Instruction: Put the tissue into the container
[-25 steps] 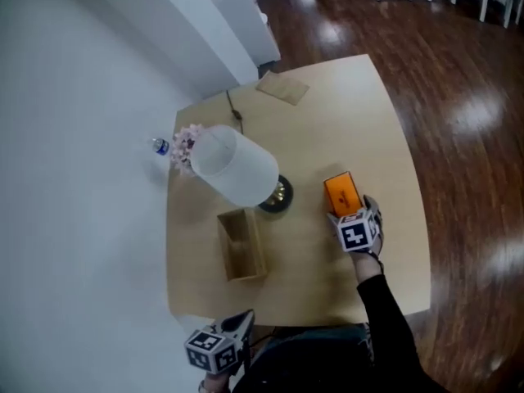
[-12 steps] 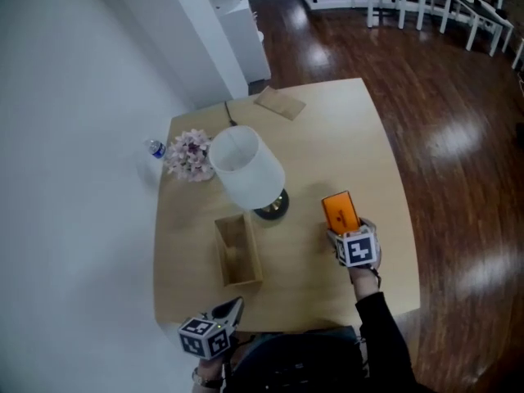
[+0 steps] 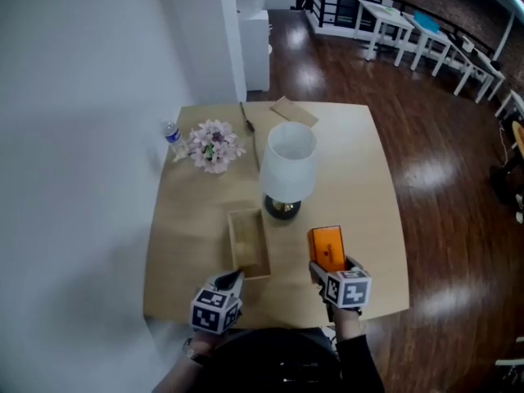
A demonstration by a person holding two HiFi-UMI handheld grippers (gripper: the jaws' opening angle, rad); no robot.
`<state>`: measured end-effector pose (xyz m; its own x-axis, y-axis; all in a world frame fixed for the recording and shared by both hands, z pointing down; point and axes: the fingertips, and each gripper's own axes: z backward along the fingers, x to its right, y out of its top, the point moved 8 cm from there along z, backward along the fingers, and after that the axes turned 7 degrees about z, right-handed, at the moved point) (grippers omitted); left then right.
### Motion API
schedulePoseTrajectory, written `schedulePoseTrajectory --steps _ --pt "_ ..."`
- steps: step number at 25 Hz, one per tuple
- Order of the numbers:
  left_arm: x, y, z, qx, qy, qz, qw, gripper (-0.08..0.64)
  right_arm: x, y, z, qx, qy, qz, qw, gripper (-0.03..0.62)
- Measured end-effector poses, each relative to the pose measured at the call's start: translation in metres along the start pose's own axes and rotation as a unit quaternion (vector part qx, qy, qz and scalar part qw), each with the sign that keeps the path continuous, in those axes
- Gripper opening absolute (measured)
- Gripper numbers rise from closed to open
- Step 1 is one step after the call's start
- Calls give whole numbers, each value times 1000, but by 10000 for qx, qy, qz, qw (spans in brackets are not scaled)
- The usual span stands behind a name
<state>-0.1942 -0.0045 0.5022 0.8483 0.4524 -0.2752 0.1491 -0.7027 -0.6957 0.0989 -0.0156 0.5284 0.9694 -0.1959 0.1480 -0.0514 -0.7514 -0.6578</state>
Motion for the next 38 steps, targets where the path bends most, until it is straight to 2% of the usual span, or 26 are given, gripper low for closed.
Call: schedulePoseTrajectory --steps 9,15,22,26,32,38 --pt "-46 -15 22 25 -205 -98 9997 2 -117 29 -32 151 482 148 9986 423" --pt "-68 -28 40 -77 -153 -47 9998 2 -165 45 -81 145 481 61 9987 423" --pt "-85 -49 56 -162 -112 106 9998 2 -177 37 -132 -130 149 235 9995 424" --pt "-88 -51 59 -149 -48 124 9998 2 -177 35 -145 -157 226 464 9985 440" --pt "-79 -42 55 -47 -12 110 9999 2 -173 44 -124 11 462 476 9978 440" --pt "-62 -25 44 164 -143 70 9997 3 -158 47 -70 205 873 413 9951 440"
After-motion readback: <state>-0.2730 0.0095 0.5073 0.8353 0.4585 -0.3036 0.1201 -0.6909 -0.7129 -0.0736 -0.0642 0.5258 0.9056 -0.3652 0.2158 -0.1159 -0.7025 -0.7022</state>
